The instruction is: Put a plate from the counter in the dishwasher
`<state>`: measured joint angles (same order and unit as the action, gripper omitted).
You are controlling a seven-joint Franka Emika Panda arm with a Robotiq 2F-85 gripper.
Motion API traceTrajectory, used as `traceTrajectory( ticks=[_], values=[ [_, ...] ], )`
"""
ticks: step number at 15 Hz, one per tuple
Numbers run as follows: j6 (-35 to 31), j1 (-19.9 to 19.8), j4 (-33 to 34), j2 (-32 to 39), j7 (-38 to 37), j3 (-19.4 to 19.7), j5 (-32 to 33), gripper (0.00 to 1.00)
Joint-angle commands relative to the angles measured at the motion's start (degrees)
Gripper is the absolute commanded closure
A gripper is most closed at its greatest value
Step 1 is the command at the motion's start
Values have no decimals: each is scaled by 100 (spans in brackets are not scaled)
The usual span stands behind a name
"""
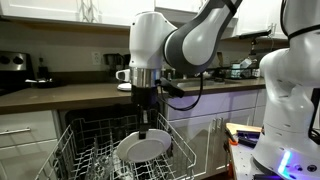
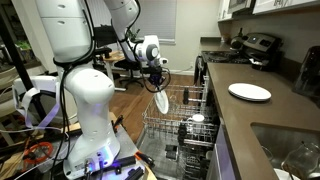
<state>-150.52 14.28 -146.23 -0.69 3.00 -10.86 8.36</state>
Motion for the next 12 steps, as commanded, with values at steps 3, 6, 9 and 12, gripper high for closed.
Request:
traceTrajectory(
  ticks=[3, 6, 9, 12],
  values=[
    [-310, -99, 47, 224, 1190, -45, -808, 95],
    [-144, -158, 60, 364, 1262, -15, -673, 95],
    [-249, -276, 24, 483, 1450, 13, -661, 95],
    [-325, -414, 5, 565, 1648, 25, -710, 95]
  ],
)
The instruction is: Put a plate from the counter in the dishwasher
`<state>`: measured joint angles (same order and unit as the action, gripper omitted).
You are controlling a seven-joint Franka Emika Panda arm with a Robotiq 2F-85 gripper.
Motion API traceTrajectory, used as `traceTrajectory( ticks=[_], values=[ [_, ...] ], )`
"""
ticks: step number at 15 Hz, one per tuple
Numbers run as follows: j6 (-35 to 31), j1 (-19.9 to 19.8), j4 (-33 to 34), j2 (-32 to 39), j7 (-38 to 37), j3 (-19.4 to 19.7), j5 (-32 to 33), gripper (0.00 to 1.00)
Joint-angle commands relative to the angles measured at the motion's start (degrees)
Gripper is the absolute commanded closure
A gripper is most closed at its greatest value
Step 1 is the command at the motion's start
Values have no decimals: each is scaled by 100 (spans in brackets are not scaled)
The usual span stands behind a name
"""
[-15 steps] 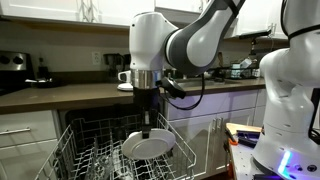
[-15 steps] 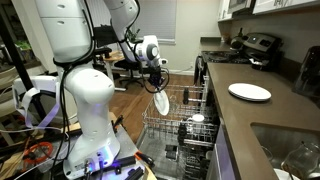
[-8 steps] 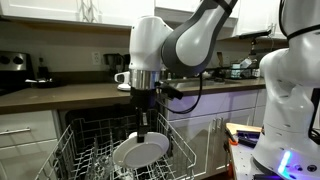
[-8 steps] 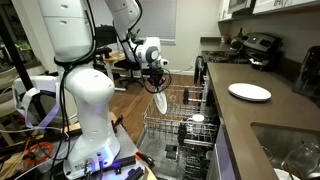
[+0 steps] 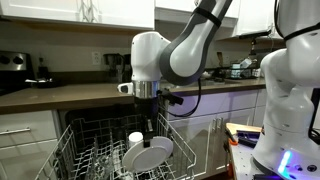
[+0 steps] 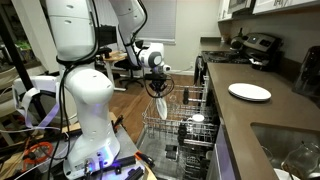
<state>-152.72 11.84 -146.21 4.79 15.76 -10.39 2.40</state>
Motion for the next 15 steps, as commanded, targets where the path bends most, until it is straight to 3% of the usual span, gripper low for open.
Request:
traceTrajectory(
  ticks=[1, 15],
  values=[
    [-151, -201, -6, 39, 413, -30, -135, 95],
    [-736, -473, 131, 632, 735, -239, -442, 95]
  ],
)
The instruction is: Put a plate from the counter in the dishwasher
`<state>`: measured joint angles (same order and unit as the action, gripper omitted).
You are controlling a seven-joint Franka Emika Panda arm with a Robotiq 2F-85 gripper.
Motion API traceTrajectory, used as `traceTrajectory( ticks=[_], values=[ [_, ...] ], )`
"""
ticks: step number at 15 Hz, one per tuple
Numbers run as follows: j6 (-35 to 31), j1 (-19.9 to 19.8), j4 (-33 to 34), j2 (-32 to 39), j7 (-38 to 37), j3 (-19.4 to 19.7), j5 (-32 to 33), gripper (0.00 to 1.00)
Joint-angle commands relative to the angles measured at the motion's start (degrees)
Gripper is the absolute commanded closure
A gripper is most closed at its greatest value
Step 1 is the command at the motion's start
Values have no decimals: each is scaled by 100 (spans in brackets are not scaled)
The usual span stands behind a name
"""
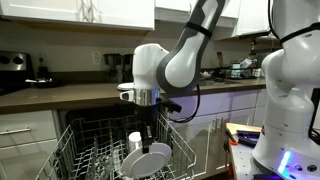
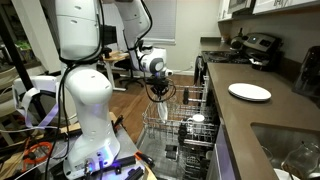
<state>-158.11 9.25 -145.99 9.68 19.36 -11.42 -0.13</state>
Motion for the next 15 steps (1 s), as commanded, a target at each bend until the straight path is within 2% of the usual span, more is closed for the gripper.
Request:
traceTrajectory(
  ticks=[1, 15],
  values=[
    [-203, -242, 131, 193, 385, -159, -184, 95],
    [-346, -928, 466, 910, 712, -608, -268, 95]
  ],
)
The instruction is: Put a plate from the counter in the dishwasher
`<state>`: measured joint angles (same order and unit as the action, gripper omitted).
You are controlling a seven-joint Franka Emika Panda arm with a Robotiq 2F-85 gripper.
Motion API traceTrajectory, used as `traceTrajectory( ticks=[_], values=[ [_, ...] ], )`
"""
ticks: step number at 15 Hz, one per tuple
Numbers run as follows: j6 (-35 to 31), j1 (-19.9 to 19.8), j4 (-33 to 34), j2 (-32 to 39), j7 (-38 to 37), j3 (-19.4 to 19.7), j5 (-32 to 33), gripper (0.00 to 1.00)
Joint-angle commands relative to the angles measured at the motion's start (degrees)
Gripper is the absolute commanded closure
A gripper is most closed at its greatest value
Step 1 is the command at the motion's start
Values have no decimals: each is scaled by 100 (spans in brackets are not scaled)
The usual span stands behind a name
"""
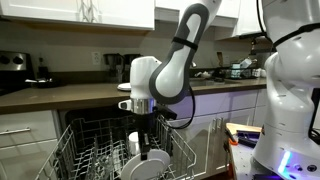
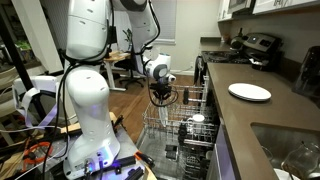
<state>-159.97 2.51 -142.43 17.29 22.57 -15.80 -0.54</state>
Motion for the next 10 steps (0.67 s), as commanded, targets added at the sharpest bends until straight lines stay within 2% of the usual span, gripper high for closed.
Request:
traceTrajectory(
  ticks=[1, 4, 5, 7, 10],
  values=[
    [-141, -299, 129, 185, 401, -208, -234, 95],
    [22, -402, 149, 205, 325, -289, -249, 94],
    [68, -414, 137, 187, 272, -292, -235, 69],
    [196, -414, 104, 95, 186, -298, -254, 62],
    [404, -341, -20, -205, 54, -275, -253, 44]
  ],
)
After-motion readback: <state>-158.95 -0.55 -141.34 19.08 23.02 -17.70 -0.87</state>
